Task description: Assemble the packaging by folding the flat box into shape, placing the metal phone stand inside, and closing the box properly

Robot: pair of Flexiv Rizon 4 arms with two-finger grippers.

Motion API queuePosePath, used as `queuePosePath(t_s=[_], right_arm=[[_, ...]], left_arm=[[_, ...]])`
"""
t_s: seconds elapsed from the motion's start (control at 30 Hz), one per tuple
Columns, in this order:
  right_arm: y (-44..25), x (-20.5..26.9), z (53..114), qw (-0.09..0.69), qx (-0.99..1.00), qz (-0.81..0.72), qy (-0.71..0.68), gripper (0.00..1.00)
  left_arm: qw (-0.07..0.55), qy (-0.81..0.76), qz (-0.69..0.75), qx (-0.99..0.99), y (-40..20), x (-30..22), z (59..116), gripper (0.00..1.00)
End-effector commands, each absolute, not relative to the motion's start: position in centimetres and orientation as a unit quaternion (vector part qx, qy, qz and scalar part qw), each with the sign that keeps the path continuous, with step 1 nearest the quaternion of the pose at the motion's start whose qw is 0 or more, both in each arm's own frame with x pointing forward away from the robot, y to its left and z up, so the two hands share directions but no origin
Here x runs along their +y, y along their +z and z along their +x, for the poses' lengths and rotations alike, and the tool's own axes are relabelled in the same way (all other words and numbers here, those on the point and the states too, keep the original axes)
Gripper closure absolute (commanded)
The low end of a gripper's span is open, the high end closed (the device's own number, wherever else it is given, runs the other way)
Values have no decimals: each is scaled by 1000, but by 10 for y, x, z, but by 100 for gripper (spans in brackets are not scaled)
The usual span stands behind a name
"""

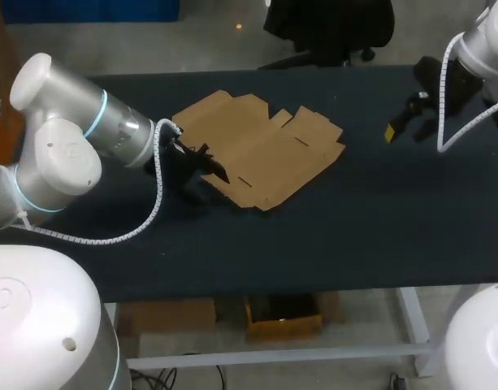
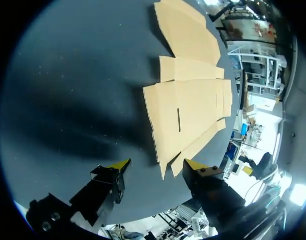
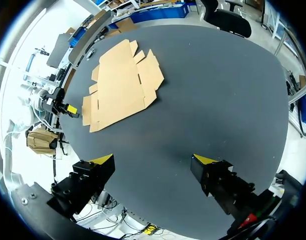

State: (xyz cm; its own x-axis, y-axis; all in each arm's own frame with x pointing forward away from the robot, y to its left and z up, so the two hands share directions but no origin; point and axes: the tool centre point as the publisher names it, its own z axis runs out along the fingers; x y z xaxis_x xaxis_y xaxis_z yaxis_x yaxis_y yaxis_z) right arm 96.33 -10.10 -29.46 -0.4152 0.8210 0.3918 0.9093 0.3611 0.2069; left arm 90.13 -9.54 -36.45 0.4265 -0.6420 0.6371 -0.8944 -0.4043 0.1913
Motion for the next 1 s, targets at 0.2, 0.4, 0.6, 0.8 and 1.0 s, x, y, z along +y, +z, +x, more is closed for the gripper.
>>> queuePosePath(t_s=[0.2,0.4,0.6,0.8,1.0], right_arm=[[-293,-100,963,116,-820,-522,-203,0],[-293,-100,958,122,-822,-519,-201,0],[-296,-101,952,127,-819,-526,-190,0],[-297,-102,949,130,-817,-530,-185,0],[-298,-104,947,132,-816,-532,-183,0]], left_arm=[[274,247,802,-469,-383,-100,915,42],[277,257,802,-463,-387,-101,921,55],[278,262,801,-462,-389,-104,927,57],[277,263,801,-461,-391,-105,932,79],[277,259,803,-460,-389,-101,930,100]])
